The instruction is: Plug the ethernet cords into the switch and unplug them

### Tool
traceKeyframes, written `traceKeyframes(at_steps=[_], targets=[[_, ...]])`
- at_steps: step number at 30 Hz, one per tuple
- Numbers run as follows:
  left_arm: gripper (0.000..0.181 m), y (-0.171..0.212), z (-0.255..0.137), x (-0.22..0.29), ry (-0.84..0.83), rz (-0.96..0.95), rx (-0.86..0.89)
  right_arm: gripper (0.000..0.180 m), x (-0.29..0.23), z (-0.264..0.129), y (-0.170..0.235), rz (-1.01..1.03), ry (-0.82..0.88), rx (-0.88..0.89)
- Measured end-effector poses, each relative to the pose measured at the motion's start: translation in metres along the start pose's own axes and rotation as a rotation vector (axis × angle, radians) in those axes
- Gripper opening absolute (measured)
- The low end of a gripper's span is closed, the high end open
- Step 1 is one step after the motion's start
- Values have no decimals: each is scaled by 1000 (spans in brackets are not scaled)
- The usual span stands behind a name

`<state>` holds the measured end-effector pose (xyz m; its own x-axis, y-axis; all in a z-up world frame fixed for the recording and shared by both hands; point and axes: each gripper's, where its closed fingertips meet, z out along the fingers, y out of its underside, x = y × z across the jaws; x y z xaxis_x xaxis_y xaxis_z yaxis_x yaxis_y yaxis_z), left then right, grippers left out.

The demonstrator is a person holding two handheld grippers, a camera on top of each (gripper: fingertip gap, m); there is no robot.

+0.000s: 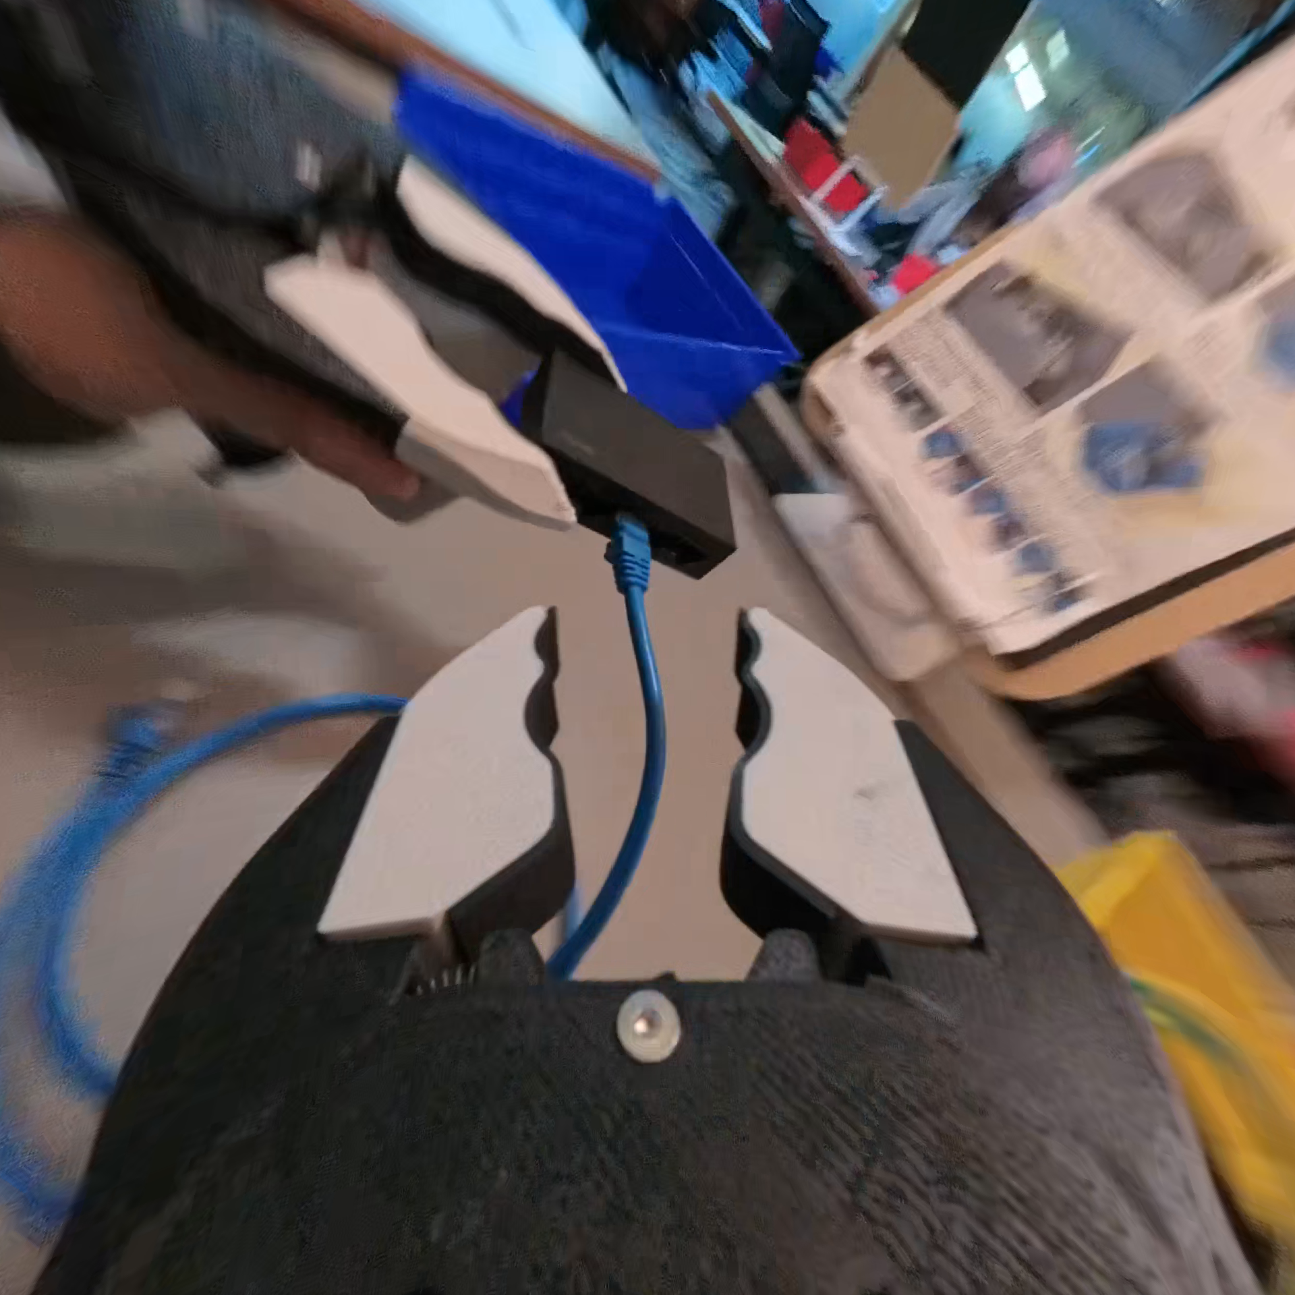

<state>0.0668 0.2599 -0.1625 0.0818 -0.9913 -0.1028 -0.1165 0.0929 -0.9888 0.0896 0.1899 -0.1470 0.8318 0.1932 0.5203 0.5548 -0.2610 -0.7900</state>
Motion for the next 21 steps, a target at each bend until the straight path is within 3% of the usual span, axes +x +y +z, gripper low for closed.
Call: traceKeyframes(at_steps=[2,5,9,10,13,17,21], targets=[[63,-5,-4,-2,31,26,37,67,11,-10,-7,344,-181,96],[62,-13,-8,9,117,64,103,74,23,-10,1,750,-475,147],[62,-20,-11,30,216,149,186,56,9,2,5,1124,-859,172],[62,-19,-11,33,224,163,193,49,2,6,5,1184,-929,159],[63,-16,-10,35,241,170,189,51,-26,9,-5,1185,-1121,135],[62,-10,-10,26,225,157,187,27,-34,29,-10,1220,-1097,121],[62,-2,-10,17,221,142,172,23,-33,40,-9,1380,-1132,108]])
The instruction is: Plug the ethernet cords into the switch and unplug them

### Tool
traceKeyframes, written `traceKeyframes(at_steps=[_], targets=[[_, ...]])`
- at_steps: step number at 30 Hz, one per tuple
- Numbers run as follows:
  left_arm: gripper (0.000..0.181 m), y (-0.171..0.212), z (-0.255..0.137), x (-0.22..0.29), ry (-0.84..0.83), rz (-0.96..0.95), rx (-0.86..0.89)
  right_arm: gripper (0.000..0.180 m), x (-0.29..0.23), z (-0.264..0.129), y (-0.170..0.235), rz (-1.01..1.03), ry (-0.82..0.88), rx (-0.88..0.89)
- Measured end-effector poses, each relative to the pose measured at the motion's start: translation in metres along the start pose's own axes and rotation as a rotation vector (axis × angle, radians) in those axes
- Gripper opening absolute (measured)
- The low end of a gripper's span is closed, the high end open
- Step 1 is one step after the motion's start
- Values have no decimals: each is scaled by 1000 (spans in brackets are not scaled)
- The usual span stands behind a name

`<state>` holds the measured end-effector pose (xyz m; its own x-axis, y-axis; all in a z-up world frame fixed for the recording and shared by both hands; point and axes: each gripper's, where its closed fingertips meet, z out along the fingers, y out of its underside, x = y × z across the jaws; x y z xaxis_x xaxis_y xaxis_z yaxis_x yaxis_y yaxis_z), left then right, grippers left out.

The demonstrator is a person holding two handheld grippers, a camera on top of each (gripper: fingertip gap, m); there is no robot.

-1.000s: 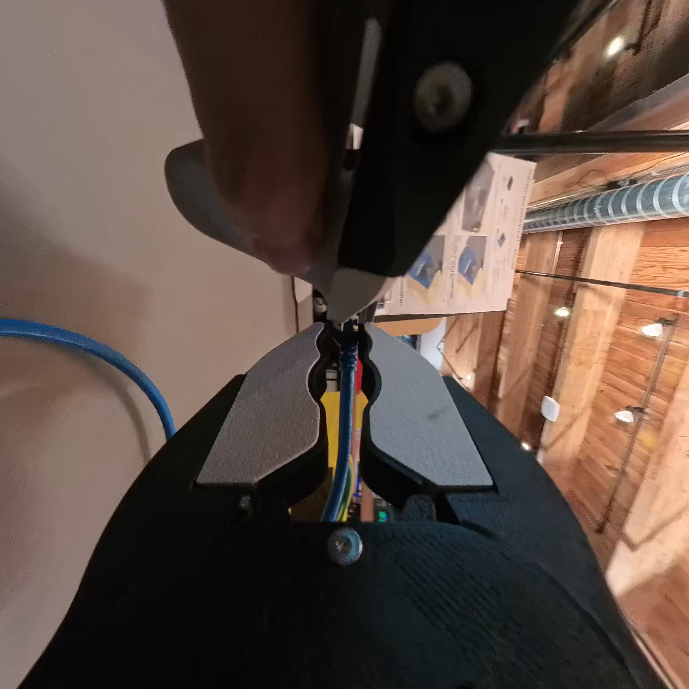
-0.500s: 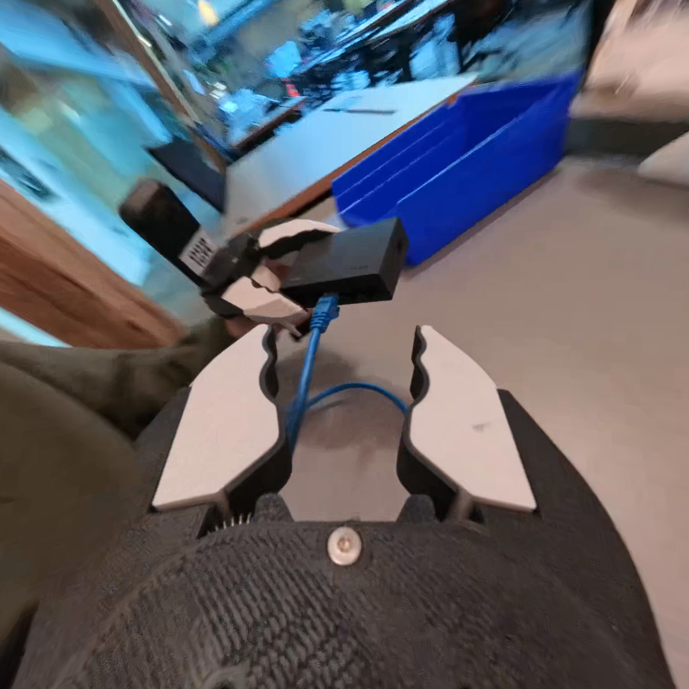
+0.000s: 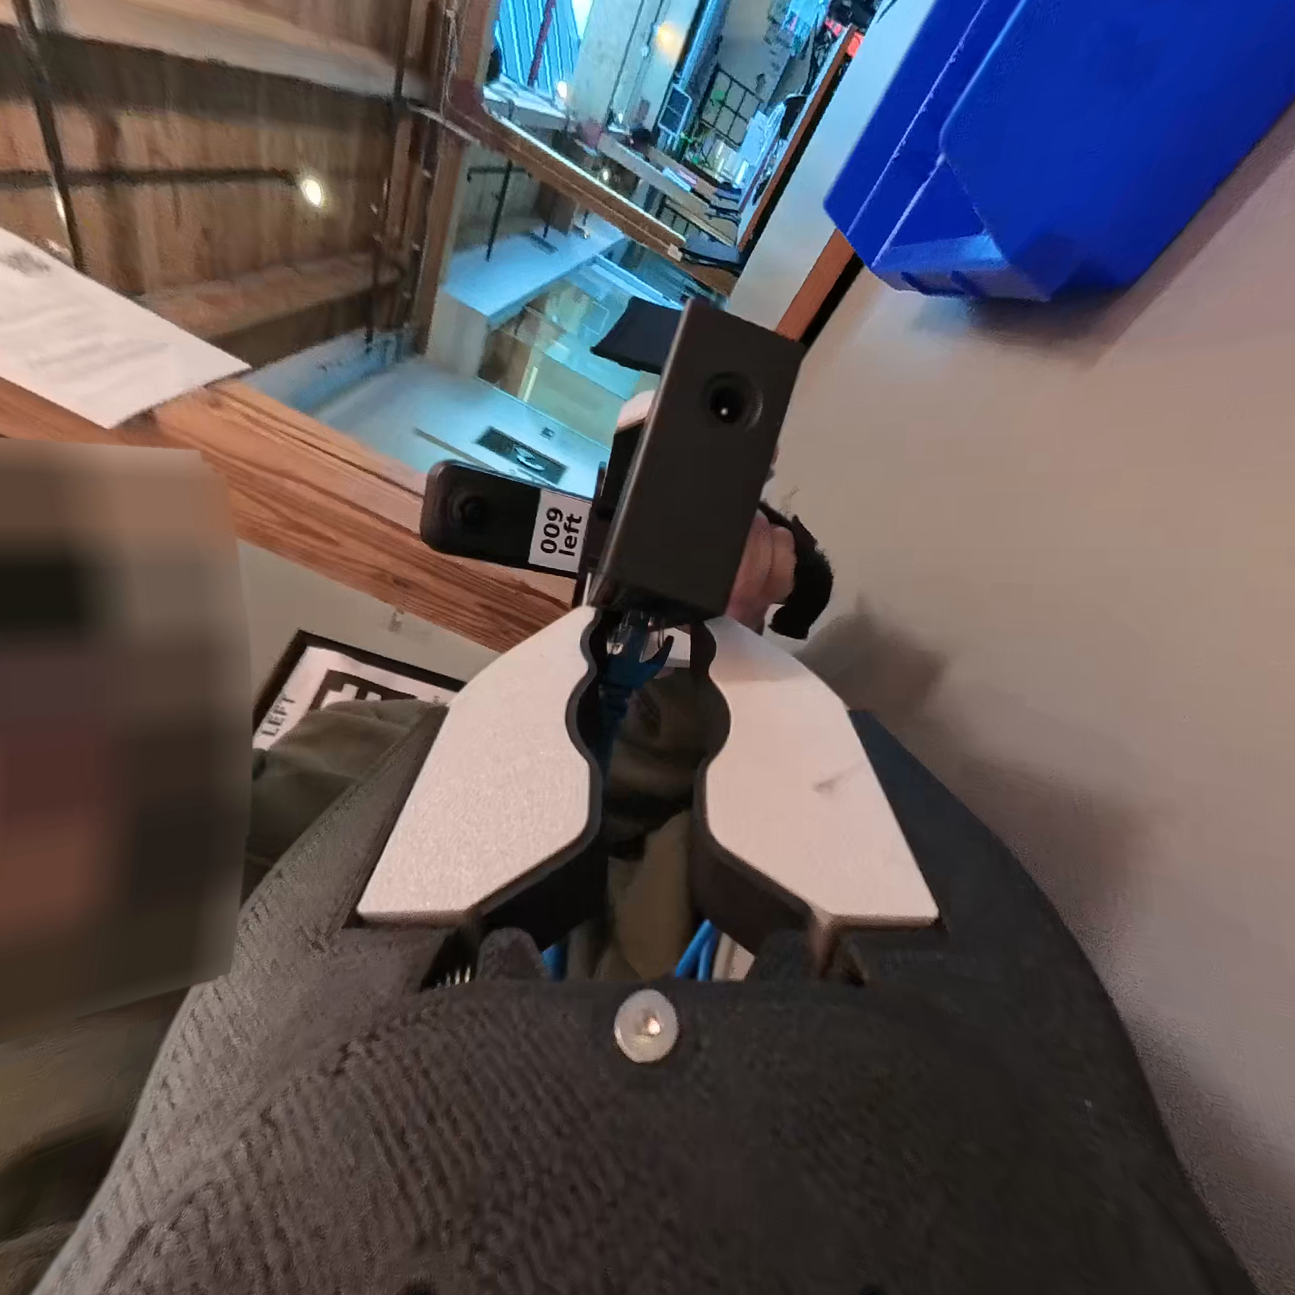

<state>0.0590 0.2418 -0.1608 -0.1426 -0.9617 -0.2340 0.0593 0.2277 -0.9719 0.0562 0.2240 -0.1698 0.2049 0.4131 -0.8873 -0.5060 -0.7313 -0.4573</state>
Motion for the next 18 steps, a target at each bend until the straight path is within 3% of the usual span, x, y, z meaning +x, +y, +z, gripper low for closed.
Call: traceKeyframes(at_steps=[11,18], targets=[[62,8,-3,10,114,12,-4,21,8,-2,18,88,46,-112],[63,6,-4,11,120,31,5,20,4,-4,16,98,59,-57]])
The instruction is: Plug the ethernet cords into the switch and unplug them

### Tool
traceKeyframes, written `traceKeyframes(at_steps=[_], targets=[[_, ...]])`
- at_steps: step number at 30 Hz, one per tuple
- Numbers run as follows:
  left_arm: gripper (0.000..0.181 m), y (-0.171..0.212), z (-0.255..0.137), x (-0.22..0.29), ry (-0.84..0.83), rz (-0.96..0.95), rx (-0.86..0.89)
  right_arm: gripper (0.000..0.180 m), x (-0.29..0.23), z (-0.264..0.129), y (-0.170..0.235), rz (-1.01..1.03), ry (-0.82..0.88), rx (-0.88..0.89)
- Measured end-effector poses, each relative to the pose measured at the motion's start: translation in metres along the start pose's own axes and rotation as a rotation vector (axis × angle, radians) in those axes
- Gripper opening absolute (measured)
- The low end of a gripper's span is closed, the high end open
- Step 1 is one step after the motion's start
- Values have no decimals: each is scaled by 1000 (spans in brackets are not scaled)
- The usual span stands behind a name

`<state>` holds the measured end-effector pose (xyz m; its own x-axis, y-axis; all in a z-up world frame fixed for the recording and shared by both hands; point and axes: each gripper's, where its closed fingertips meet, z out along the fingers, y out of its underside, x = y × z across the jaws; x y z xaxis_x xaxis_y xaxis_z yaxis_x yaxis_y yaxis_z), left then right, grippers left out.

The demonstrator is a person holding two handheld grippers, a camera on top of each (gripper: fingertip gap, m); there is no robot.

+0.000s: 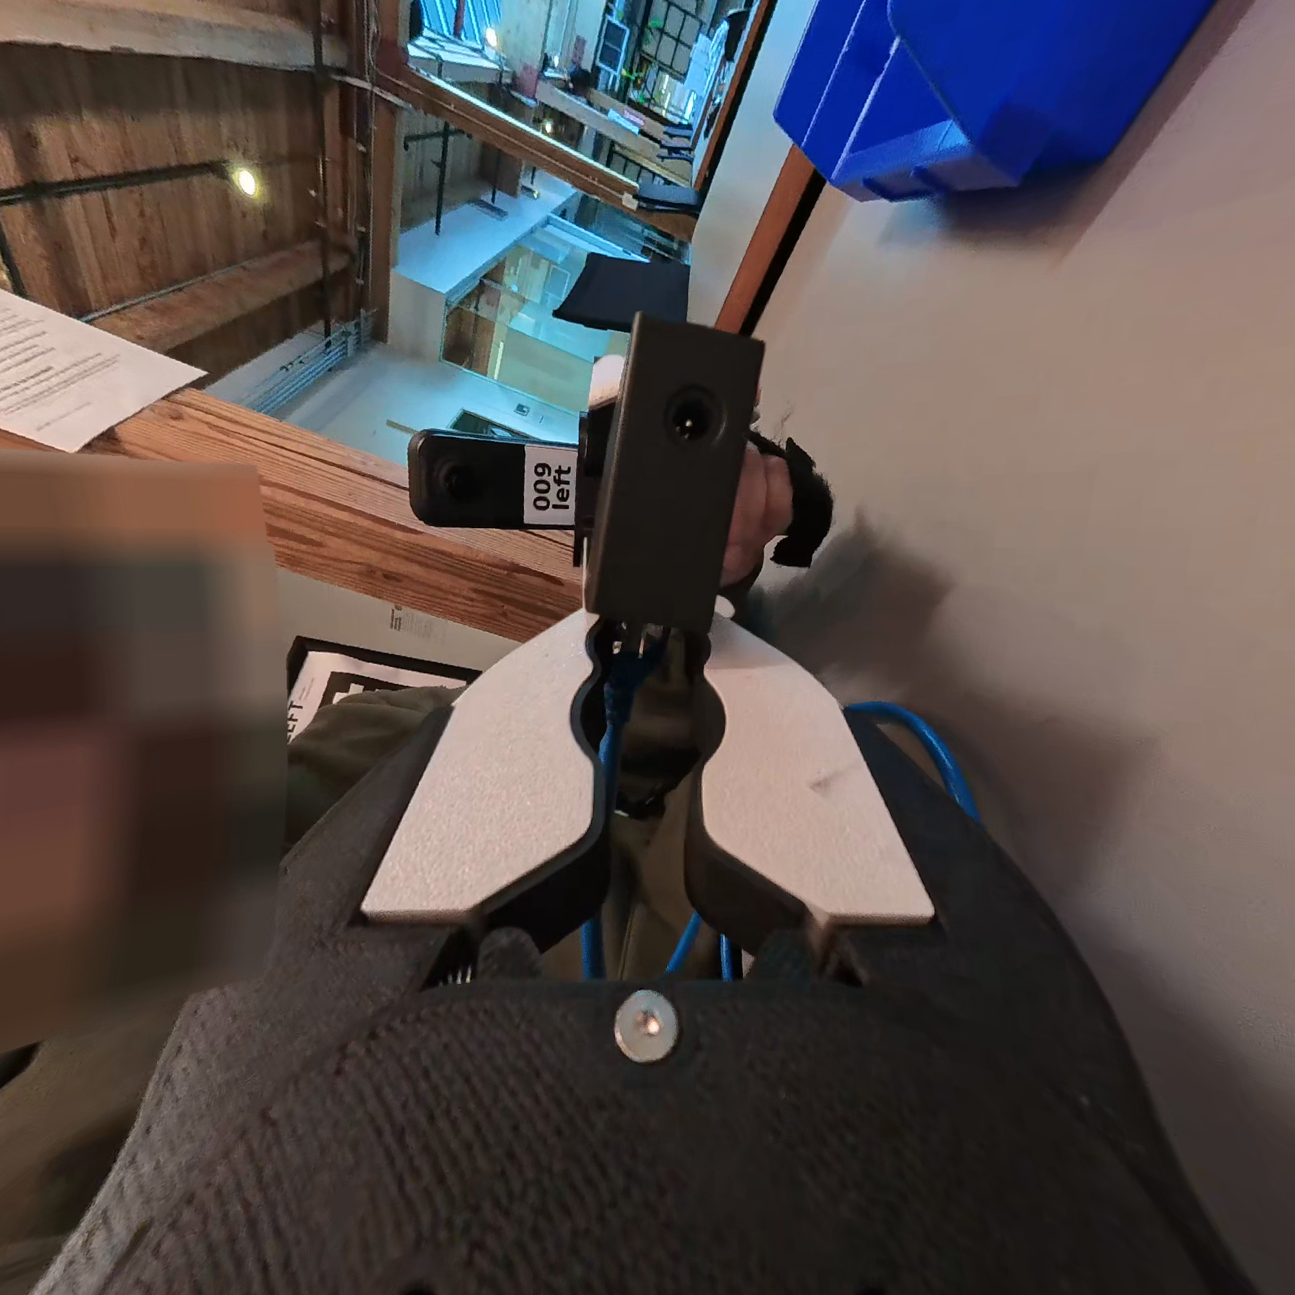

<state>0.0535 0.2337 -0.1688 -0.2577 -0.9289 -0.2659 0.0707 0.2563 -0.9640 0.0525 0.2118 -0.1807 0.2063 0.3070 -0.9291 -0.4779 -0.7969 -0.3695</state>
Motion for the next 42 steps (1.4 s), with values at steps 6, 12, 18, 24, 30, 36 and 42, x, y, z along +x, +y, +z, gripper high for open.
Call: traceKeyframes(at_steps=[6,12,18,24,30,36,42], targets=[[63,7,-3,1,13,43,-36,18,5,3,4,34,15,1],[63,8,-3,2,15,68,-39,18,4,2,6,-22,38,-16],[63,23,-5,1,-5,150,-94,16,15,5,9,-16,89,10],[64,23,-1,2,-34,119,-77,16,16,7,12,7,50,61],[63,36,-1,2,-22,175,-167,16,25,7,14,-50,121,47],[63,42,3,2,-37,155,-185,16,28,2,15,-116,178,-1],[62,49,7,7,-3,81,-207,16,30,-3,19,-135,226,-31]])
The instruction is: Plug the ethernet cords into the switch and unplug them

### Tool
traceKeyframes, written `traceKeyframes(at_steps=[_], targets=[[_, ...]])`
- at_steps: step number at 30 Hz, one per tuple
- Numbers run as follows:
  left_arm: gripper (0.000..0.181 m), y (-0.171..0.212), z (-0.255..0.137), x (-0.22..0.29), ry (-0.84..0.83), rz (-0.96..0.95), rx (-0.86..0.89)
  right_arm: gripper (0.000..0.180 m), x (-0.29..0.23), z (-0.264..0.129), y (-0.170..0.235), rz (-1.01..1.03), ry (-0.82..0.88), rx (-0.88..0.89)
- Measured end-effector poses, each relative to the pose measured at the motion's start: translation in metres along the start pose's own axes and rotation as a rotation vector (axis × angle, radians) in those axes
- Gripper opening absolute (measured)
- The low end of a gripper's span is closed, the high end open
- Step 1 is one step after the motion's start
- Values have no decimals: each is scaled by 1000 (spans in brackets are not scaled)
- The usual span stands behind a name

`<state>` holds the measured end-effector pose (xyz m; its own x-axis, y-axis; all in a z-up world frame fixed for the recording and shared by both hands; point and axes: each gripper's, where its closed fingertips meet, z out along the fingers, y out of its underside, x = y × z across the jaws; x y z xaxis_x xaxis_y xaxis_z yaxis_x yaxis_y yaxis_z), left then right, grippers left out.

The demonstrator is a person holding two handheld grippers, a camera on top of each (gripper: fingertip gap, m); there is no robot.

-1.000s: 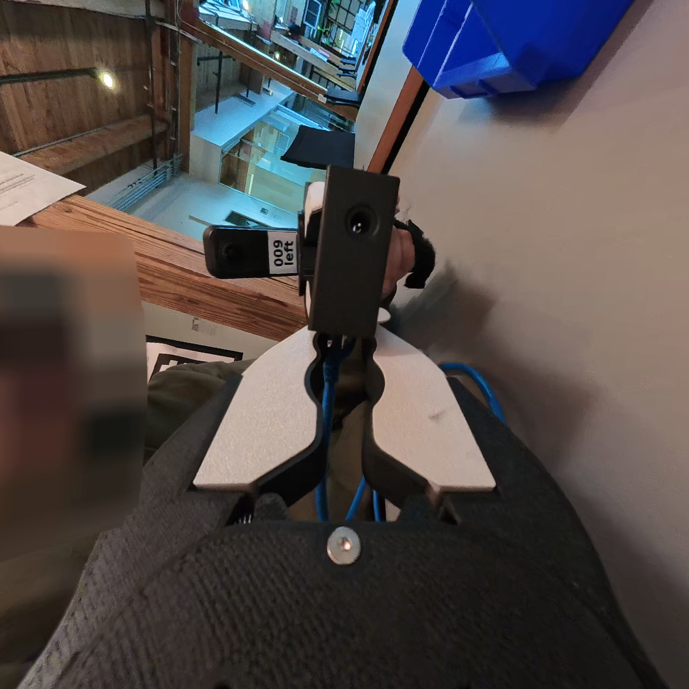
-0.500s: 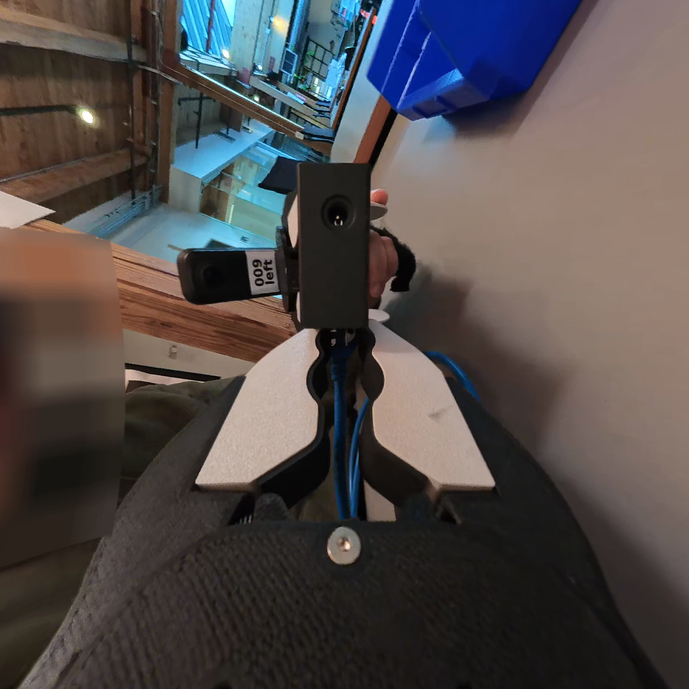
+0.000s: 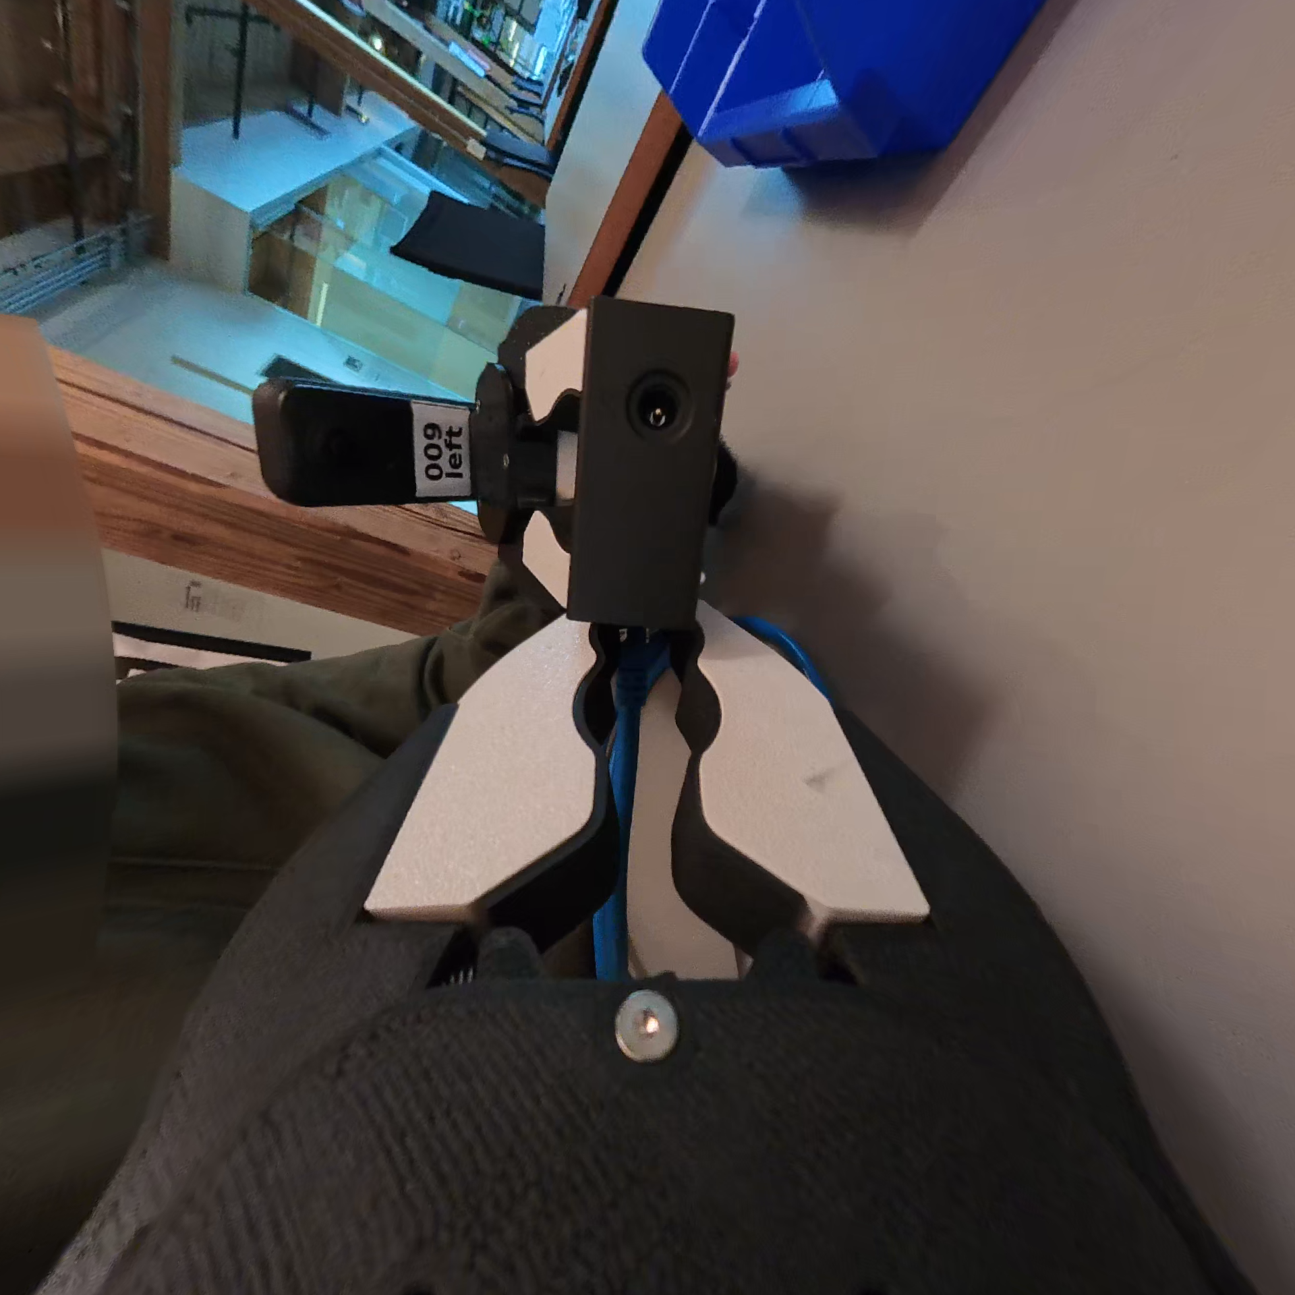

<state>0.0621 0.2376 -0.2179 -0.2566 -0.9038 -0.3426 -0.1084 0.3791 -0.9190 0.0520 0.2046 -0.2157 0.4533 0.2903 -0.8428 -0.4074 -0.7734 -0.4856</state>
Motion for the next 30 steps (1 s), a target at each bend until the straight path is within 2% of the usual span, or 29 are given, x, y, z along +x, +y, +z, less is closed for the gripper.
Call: traceKeyframes(at_steps=[7,10,15,18,20,23,25,27,30], targets=[[62,-4,1,-4,-36,18,-6,16,-2,-2,-6,31,-20,29],[63,-16,-2,-4,-32,-40,55,15,-12,-3,-12,138,-139,102],[62,-20,-4,-2,18,-84,28,14,-18,-5,-11,208,-222,116],[62,-20,-3,-11,-13,-185,-27,18,-19,-7,-20,174,-170,162],[63,-14,-5,-24,-94,-230,-85,27,-13,-11,-26,82,-46,184],[63,-5,-9,-39,-194,-279,-164,47,-1,-23,-34,-223,285,203],[62,0,-9,-42,-223,-337,-190,48,-1,-32,-46,-545,564,252],[62,6,-8,-41,-238,-412,-233,50,-4,-32,-49,-920,839,213],[62,15,-6,-37,-249,-505,-287,50,-4,-14,-46,-1321,1102,92]])
